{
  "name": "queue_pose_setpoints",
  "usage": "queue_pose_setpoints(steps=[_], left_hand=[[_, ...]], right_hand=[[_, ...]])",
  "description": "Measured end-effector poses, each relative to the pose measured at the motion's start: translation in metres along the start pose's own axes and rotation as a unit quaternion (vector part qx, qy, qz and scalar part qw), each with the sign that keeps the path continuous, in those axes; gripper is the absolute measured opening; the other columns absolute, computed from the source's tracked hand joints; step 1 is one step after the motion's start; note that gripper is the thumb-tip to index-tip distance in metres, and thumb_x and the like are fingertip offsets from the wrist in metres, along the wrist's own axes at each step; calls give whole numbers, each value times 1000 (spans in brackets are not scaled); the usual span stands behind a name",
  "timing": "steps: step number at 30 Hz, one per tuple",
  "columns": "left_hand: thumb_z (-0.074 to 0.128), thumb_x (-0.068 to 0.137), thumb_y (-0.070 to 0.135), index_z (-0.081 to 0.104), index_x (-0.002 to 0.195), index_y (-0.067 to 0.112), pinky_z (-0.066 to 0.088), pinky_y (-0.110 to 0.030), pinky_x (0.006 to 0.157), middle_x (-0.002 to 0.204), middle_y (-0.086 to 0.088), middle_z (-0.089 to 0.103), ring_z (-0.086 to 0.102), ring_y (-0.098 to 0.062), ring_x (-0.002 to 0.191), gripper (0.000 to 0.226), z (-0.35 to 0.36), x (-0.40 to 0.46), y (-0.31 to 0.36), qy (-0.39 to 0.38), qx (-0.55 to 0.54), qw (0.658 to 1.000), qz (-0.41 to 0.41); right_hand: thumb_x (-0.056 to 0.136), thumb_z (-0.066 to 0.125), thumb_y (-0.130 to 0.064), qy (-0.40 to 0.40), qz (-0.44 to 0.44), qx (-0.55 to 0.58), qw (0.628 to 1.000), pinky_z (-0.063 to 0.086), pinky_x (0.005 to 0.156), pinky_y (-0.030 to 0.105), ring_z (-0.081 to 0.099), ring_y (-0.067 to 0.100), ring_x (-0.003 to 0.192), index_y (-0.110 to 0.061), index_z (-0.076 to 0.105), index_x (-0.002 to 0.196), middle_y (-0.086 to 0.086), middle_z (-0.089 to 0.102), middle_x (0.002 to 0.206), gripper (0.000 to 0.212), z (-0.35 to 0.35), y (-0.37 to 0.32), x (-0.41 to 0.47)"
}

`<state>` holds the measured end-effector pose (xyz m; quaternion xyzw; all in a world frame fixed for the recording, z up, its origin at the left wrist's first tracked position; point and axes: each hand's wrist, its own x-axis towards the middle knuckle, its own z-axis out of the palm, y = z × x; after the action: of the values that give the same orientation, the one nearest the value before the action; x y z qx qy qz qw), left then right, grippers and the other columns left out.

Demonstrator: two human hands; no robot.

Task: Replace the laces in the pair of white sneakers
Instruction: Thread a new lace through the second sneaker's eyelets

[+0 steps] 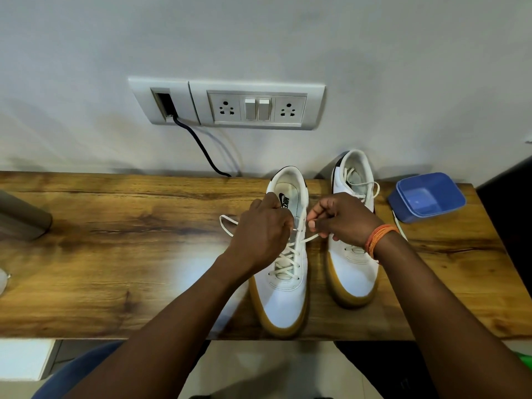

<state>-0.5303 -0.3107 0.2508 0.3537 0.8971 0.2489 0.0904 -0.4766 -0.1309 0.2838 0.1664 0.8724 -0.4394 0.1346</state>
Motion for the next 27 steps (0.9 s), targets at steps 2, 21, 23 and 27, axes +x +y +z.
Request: queue_pose_setpoints(steps=[2, 21, 23, 27], left_hand=[[54, 91, 19, 72, 95, 17, 48, -46, 76, 101, -3, 49, 49, -27, 92, 18, 1, 0, 1, 8, -8, 1000, -5], [60, 89, 15, 70, 93, 24, 37, -36, 70, 103, 1, 47, 44, -22, 91, 14, 12, 1, 4, 31, 21, 999, -9], [61, 89, 17, 70, 94, 23, 37, -36, 74, 104, 1, 45, 44, -21, 94, 12, 12, 1, 7, 24, -3, 1000, -19], [60, 90, 19, 68, 100, 20, 37, -38, 79, 110, -3, 45, 45, -25, 101, 12, 13, 0, 11, 21, 16, 999, -30]], right_hand=[[85, 69, -4, -3, 5, 2, 1000, 41, 45, 10, 62, 8, 55, -6, 72, 85, 7, 73, 76, 4, 1, 0, 0], [80, 75, -3, 7, -16, -65, 998, 47, 57, 14, 64, 8, 57, -9, 76, 80, -4, 68, 65, 6, 5, -1, 1], [80, 75, -2, 6, -22, -68, 997, 50, 62, 18, 64, 9, 58, -9, 76, 79, -4, 68, 65, 7, 4, 0, 1], [78, 79, -11, -1, -36, -63, 997, 52, 68, 21, 63, 4, 61, -12, 78, 80, -9, 69, 66, 2, 1, -1, 0]])
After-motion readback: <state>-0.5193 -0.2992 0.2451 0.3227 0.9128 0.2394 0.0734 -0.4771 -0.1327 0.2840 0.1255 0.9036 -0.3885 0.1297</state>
